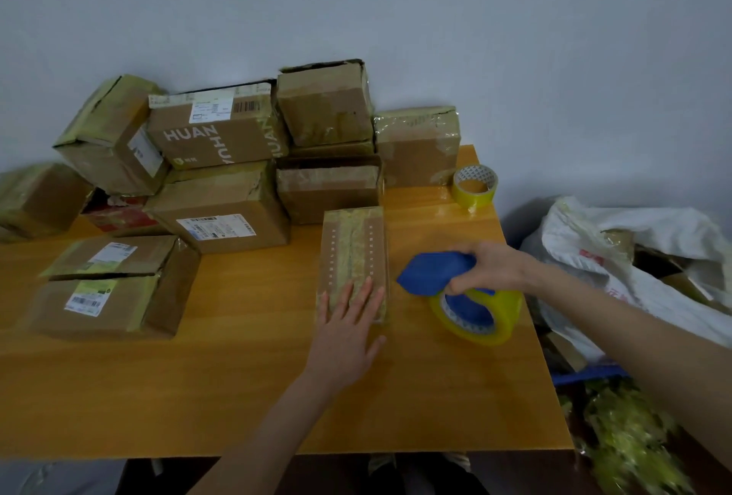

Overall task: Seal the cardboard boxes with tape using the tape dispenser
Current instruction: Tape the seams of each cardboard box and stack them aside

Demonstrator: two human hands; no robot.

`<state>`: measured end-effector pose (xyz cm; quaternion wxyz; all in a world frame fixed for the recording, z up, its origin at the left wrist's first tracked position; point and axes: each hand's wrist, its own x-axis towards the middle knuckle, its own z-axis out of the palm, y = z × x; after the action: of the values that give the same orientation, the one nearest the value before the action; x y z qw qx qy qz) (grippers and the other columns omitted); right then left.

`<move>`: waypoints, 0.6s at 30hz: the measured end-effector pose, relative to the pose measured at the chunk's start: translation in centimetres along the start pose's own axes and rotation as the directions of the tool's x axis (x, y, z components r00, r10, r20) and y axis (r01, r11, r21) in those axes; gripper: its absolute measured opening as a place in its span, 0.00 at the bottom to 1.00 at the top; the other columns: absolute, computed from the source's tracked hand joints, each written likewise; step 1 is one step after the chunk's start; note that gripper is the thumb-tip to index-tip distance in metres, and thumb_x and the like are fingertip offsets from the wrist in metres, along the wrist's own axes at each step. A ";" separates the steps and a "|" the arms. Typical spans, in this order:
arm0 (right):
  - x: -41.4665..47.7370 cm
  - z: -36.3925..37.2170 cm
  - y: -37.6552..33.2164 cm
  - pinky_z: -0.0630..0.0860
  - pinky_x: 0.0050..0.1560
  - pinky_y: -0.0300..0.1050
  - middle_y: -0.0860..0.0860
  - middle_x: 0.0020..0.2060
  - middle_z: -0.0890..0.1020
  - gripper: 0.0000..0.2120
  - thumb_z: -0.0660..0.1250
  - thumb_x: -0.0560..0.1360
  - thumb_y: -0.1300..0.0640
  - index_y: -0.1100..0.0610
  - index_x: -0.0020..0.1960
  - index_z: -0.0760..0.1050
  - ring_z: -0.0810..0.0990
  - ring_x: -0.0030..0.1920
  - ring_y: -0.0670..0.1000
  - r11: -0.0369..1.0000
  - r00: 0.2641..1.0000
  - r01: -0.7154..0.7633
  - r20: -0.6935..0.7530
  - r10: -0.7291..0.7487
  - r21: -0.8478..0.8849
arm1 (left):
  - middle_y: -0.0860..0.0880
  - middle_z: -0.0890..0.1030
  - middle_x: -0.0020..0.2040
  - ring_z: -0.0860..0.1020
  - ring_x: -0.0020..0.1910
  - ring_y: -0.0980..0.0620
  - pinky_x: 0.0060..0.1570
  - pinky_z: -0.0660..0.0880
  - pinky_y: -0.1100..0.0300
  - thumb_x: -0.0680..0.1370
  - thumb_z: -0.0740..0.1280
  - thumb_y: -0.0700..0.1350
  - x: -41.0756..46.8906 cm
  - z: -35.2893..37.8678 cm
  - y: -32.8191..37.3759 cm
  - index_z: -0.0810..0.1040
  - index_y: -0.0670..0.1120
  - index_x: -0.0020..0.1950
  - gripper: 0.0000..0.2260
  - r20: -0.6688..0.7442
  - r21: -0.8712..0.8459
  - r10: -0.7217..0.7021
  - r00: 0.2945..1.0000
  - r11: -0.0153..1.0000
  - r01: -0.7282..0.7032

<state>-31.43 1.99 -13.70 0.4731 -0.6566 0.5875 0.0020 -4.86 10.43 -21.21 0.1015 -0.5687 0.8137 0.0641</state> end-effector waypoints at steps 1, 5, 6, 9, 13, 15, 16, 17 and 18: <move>0.0 -0.3 0.5 0.77 0.49 0.45 0.46 0.46 0.81 0.25 0.76 0.69 0.51 0.51 0.64 0.74 0.80 0.46 0.47 0.993 0.996 0.014 -0.087 -0.004 0.120 | 0.50 0.60 0.77 0.59 0.75 0.45 0.70 0.47 0.42 0.76 0.51 0.62 0.0 0.0 0.1 0.58 0.51 0.77 0.31 0.017 0.003 0.003 1.000 1.000 -0.003; 0.4 0.6 1.8 0.76 0.48 0.45 0.48 0.50 0.80 0.20 0.75 0.71 0.55 0.51 0.60 0.75 0.79 0.48 0.48 0.855 0.947 0.055 -0.299 0.119 0.515 | 0.50 0.63 0.76 0.62 0.74 0.45 0.72 0.54 0.40 0.77 0.52 0.62 -0.1 -0.4 0.5 0.61 0.51 0.76 0.30 0.023 -0.044 0.010 1.000 0.999 -0.009; 0.6 1.2 2.2 0.76 0.50 0.48 0.48 0.50 0.79 0.19 0.75 0.71 0.56 0.51 0.59 0.74 0.79 0.48 0.49 0.785 0.939 0.041 -0.292 0.182 0.619 | 0.50 0.62 0.76 0.62 0.74 0.45 0.72 0.56 0.40 0.77 0.51 0.62 -0.1 -0.4 0.5 0.60 0.51 0.77 0.30 0.028 -0.044 0.003 1.000 0.999 -0.002; 1.3 3.3 3.4 0.77 0.59 0.60 0.53 0.53 0.82 0.23 0.76 0.69 0.51 0.50 0.62 0.76 0.81 0.54 0.58 0.532 0.922 -0.052 -0.163 0.350 0.845 | 0.53 0.46 0.78 0.46 0.78 0.47 0.73 0.41 0.42 0.79 0.46 0.62 0.0 -1.2 0.5 0.45 0.55 0.79 0.29 0.022 -0.075 0.019 1.000 0.997 -0.018; 1.9 5.7 3.8 0.80 0.49 0.57 0.55 0.53 0.82 0.22 0.73 0.71 0.47 0.52 0.62 0.75 0.81 0.51 0.58 0.384 0.917 -0.124 -0.043 0.397 0.915 | 0.55 0.41 0.77 0.39 0.76 0.56 0.76 0.39 0.52 0.81 0.48 0.60 -0.3 -1.6 -0.3 0.44 0.53 0.79 0.28 -0.109 -0.220 -0.034 0.994 0.975 0.010; 1.6 6.2 3.7 0.76 0.39 0.50 0.55 0.48 0.81 0.13 0.68 0.76 0.48 0.53 0.57 0.76 0.80 0.46 0.55 0.362 0.915 -0.157 -0.003 0.404 0.919 | 0.53 0.50 0.78 0.47 0.77 0.54 0.76 0.48 0.52 0.81 0.50 0.58 -0.8 -1.8 -1.1 0.53 0.50 0.78 0.27 -0.168 -0.320 -0.082 0.982 0.947 0.024; 1.7 6.3 3.9 0.75 0.38 0.49 0.55 0.48 0.80 0.14 0.67 0.77 0.46 0.53 0.57 0.76 0.79 0.45 0.54 0.370 0.908 -0.166 -0.005 0.420 0.914 | 0.51 0.55 0.78 0.51 0.77 0.53 0.75 0.54 0.52 0.81 0.50 0.57 -1.0 -1.8 -1.5 0.58 0.49 0.77 0.26 -0.207 -0.378 -0.123 0.971 0.925 0.037; 1.8 6.3 4.2 0.75 0.39 0.49 0.55 0.49 0.80 0.16 0.67 0.76 0.44 0.52 0.60 0.76 0.79 0.46 0.55 0.411 0.898 -0.173 -0.027 0.439 0.895 | 0.50 0.58 0.77 0.54 0.76 0.52 0.73 0.59 0.52 0.81 0.52 0.56 -1.3 -1.8 -2.1 0.61 0.48 0.76 0.25 -0.231 -0.429 -0.172 0.958 0.901 0.059; 1.9 6.4 4.5 0.77 0.42 0.50 0.55 0.51 0.80 0.20 0.67 0.76 0.43 0.51 0.65 0.74 0.79 0.48 0.56 0.469 0.888 -0.171 -0.070 0.455 0.867 | 0.50 0.60 0.76 0.56 0.76 0.51 0.72 0.62 0.52 0.81 0.54 0.54 -1.5 -1.9 -2.6 0.62 0.48 0.76 0.24 -0.246 -0.469 -0.222 0.944 0.879 0.085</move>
<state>-30.82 5.15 -21.04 0.6282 -0.2181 0.6883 -0.2898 -2.08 10.45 -18.98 -0.1497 -0.6432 0.7341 0.1583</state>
